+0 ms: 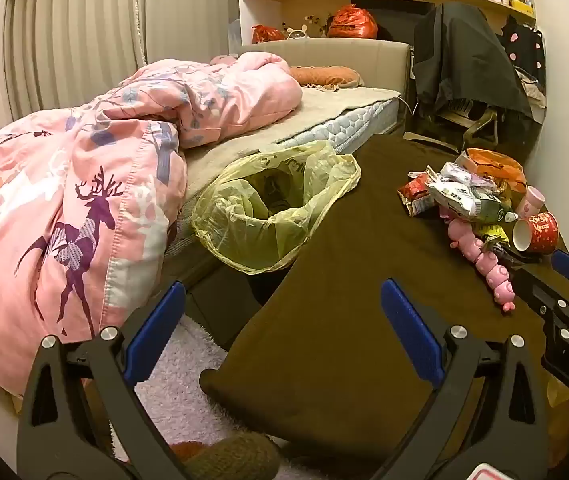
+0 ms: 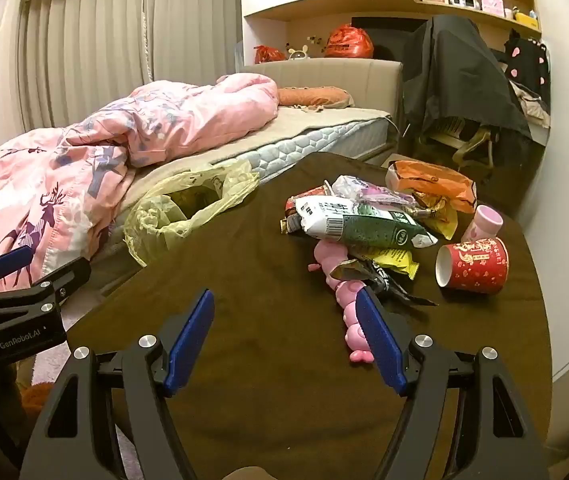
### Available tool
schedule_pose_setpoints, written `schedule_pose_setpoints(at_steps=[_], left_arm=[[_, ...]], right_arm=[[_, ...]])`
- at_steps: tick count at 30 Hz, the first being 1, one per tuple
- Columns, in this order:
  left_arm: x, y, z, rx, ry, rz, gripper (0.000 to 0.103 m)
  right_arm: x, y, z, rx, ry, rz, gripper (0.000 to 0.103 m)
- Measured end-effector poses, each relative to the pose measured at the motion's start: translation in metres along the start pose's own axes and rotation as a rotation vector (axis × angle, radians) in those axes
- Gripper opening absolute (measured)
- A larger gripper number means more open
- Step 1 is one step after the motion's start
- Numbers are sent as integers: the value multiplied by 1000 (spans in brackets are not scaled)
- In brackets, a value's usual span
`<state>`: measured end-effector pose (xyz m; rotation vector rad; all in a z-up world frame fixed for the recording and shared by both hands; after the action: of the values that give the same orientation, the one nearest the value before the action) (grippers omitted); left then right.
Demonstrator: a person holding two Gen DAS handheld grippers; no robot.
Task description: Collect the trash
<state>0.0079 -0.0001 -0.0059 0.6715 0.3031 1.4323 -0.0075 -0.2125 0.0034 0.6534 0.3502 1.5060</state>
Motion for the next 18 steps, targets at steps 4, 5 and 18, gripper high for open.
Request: schedule_pose_setpoints(at_steps=[4,5,18], left_arm=[[0,0,0,8,-1,0,93],[-1,1,0,7,-2,0,93],[1,1,-1,7,-7,2,93]], right_arm=[[-2,1,2,-4,6,-4,69],[-1,-1,-1,-4,7,-4,69],[2,1,-2,-10,14,2,69]])
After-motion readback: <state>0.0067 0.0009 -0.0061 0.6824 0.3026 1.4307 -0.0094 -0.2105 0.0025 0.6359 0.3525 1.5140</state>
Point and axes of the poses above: each gripper's, at about its wrist camera, not at the fingertips, and y roughly against the way its jaws point, x to its left, z to its top, the point moved 1 cm from there along -y, roughly the way its jaws point, and after that the axes turned 10 degrees about -y, right-handed, at the moved point
